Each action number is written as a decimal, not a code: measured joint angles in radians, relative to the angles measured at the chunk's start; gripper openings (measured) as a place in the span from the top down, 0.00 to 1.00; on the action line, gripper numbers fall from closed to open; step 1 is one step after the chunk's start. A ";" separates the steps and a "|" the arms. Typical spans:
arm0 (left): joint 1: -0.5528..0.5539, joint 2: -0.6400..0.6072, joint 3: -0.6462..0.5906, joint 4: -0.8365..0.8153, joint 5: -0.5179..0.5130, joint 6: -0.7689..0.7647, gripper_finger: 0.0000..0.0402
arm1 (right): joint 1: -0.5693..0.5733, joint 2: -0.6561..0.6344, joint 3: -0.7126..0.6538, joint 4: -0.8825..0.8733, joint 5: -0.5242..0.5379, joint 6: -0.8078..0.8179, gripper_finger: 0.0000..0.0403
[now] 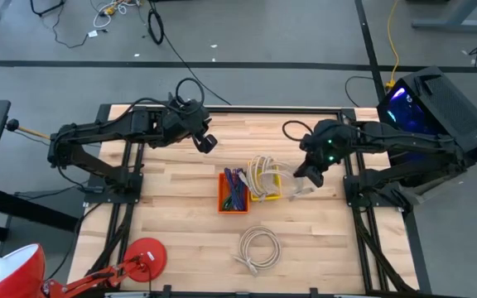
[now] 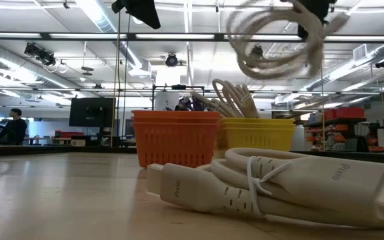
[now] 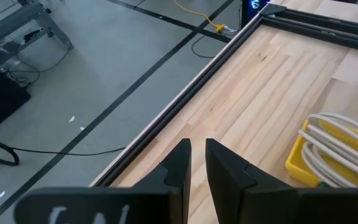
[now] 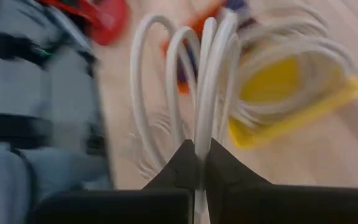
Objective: Pick & Place USB Port
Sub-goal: Put the brown HDMI cable into the yellow basket
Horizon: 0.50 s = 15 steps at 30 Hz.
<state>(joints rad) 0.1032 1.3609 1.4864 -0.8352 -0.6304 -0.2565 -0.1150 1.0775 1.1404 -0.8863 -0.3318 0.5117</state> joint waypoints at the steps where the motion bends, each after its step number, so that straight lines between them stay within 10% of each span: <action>1: 0.000 0.000 0.000 0.000 0.001 -0.001 0.87 | 0.000 0.000 0.000 0.024 -0.012 0.008 0.98; 8: 0.000 0.000 0.000 0.000 0.007 -0.002 0.87 | -0.018 -0.004 0.000 -0.119 0.059 0.057 0.98; 15: 0.000 0.000 0.000 0.000 0.008 -0.002 0.87 | -0.015 -0.012 -0.016 0.098 -0.022 0.207 0.98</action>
<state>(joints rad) 0.1032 1.3613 1.4864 -0.8352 -0.6220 -0.2584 -0.1299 1.0651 1.1248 -0.7883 -0.3537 0.7186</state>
